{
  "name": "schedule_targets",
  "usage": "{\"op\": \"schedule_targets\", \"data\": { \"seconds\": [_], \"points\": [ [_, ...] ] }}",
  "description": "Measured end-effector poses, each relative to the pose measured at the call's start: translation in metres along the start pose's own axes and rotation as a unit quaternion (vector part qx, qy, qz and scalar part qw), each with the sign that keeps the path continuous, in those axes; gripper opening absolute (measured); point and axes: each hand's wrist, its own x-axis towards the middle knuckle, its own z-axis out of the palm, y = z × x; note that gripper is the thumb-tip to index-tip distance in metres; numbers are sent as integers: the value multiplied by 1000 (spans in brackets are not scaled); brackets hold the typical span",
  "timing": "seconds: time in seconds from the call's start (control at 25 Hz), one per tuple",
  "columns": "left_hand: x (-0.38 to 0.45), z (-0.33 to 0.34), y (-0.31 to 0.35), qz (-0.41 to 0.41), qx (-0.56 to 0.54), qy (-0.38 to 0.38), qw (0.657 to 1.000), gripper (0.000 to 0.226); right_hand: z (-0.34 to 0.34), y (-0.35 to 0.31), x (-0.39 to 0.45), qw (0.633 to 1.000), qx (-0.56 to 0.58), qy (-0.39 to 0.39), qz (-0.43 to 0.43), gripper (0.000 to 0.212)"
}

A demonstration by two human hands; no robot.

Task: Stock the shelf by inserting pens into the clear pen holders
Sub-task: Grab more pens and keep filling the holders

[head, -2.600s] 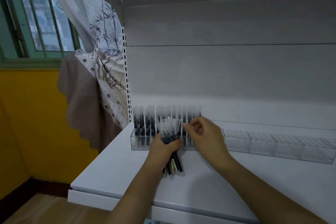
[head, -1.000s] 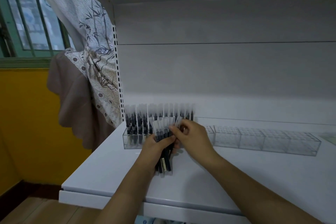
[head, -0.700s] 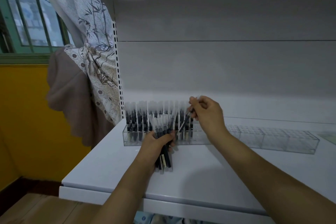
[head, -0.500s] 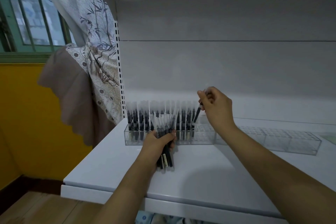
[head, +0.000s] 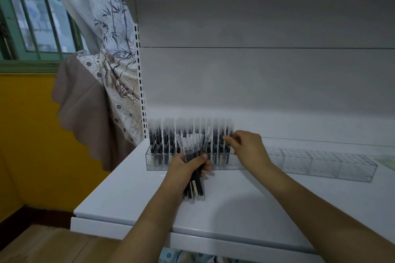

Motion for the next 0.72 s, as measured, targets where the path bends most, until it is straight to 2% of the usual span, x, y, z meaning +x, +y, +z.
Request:
{"op": "schedule_targets", "data": {
  "seconds": [0.08, 0.12, 0.24, 0.32, 0.4, 0.48, 0.56, 0.6, 0.72],
  "points": [
    [-2, 0, 1, 2, 0, -2, 1000, 16, -2, -7, -18, 994, 37, 98, 19, 37],
    [-3, 1, 2, 4, 3, -2, 1000, 16, -2, -14, -27, 991, 68, 112, 15, 36],
    [-4, 3, 2, 16, 18, -17, 1000, 16, 5, -42, -40, 992, 124, 1, -11, 33],
    [-4, 4, 3, 17, 23, -30, 999, 17, 3, -53, -36, 989, 146, -11, -10, 32],
    [-5, 3, 3, 3, 17, -28, 999, 15, -16, -58, -23, 974, 216, 65, 14, 26],
    [-3, 1, 1, -12, 3, -16, 1000, 10, -41, -51, -7, 940, 290, 181, 17, 24],
    [2, -2, -2, -21, 13, 0, 1000, 6, -57, -36, 9, 923, 300, 241, 3, 26],
    [3, -3, -3, -21, 22, 4, 1000, 5, -57, -28, 15, 929, 286, 235, 0, 26],
    [5, -3, -5, -17, 35, 9, 999, 9, -40, -5, 20, 966, 217, 143, 8, 26]
  ]
}}
